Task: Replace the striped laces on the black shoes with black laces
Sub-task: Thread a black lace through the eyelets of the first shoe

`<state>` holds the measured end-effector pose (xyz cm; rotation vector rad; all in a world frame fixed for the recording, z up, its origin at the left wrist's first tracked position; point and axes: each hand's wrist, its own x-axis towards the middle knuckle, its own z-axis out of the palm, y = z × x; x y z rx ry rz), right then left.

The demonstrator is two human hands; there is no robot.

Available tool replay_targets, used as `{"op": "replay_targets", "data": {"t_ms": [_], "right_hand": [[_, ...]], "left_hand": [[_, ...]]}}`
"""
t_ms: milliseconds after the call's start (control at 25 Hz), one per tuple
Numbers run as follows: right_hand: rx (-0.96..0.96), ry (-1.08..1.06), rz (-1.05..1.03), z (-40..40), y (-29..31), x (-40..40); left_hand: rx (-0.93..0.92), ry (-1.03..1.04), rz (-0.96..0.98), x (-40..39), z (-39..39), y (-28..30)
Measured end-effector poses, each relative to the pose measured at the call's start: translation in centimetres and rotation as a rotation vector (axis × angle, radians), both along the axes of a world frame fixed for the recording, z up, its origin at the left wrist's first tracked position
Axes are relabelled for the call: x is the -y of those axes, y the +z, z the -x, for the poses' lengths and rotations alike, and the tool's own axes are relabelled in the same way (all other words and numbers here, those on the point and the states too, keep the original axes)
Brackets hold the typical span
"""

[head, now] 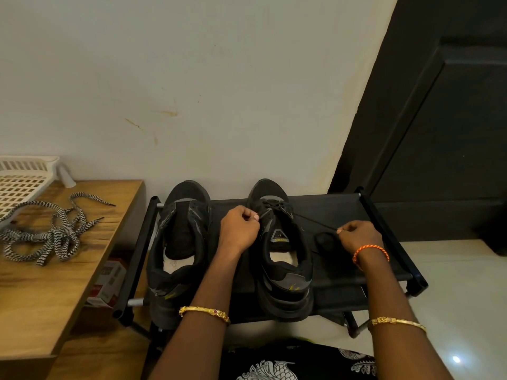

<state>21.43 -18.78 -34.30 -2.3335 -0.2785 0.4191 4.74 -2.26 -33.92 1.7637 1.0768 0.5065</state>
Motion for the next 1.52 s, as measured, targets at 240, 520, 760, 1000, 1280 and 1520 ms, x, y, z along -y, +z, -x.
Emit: {"op": "replay_targets", "data": {"t_ms": [240,520,760,1000,1280,1520], "right_hand": [[-0.007,0.301,-0.317,2.8,0.9,-3.6],[0.063,0.301,-0.358,4.2,1.0,-6.0],[0.076,0.181,-0.334,4.4,0.8,-5.8],[-0.153,0.079,-0.499,5.0,3.5,-4.4],[-0.48,0.363,-1.004,7.3,10.7,-3.0],[-0.216,0.136,-1.004,6.7,7.6,-3.6]], "left_hand": [[0.063,-0.019,0.038,0.1,-1.2,-0.1],[0.11,0.098,-0.014,1.0,-2.4,-0.4],[0.132,0.224,-0.012,1.3,-2.0,-0.5],[0.159,0.167,0.023,1.5,-1.1,1.0],[0.486,-0.373,0.3,5.2,0.1,6.6],[0.34,-0.323,0.217,4.1,1.6,6.5]]}}
